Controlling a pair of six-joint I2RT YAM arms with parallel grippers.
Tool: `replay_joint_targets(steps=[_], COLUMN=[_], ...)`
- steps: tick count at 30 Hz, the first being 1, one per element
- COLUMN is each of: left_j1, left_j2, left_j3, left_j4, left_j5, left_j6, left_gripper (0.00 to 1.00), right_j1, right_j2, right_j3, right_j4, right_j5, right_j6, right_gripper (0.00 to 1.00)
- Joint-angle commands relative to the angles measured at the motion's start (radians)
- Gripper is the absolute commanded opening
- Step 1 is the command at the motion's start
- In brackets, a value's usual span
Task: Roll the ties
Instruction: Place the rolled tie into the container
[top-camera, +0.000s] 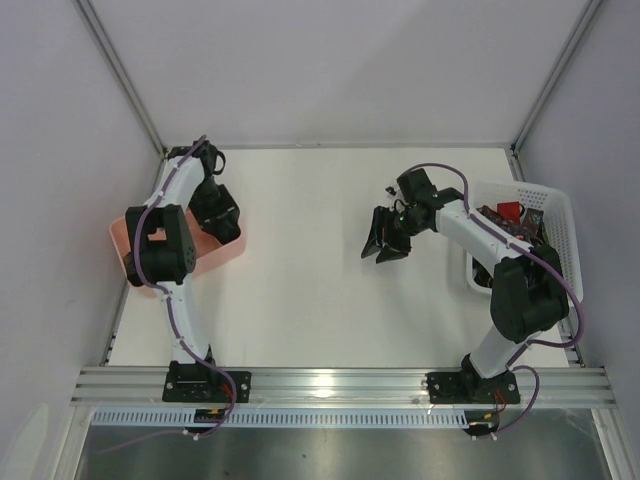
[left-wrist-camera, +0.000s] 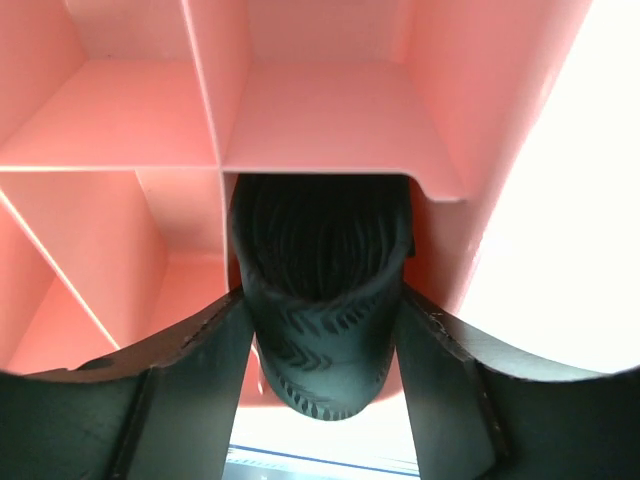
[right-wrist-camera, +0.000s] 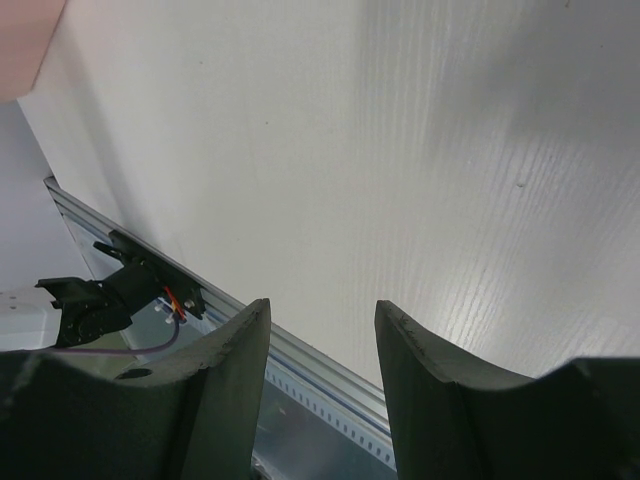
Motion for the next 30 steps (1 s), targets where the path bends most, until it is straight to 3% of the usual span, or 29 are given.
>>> replay_joint_targets(steps=[1,22,28,30], left_j1=[-0.005,-0.008,-0.023,-0.096], left_j2=[-0.022,-0.228,-0.431,-0.534], left_j3=[-0.01,-0.051,-0.166,-0.246], left_j4=[-0.008,-0.002,0.134,0.191], left_j5=[-0.079,-0.054,0.051,0.122], left_j6=[-0.026,-0.064,-0.069,-0.055], left_gripper=[0.69,0.73,0.73,0.75], right_j1=[-0.004,0.002,-0.001,0.001], right_j2=[-0.009,-0.035,-0.061,-0.073], right_j3=[0.027,0.042,0.061,0.045], right_j4=[0.017,0.016,-0.004,-0.013], right_j5=[-0.019,0.003,0.066,0.086], right_j6=[-0.001,0.0,-0.027,-0.036], right_gripper=[0.52,0.52,0.54,0.56])
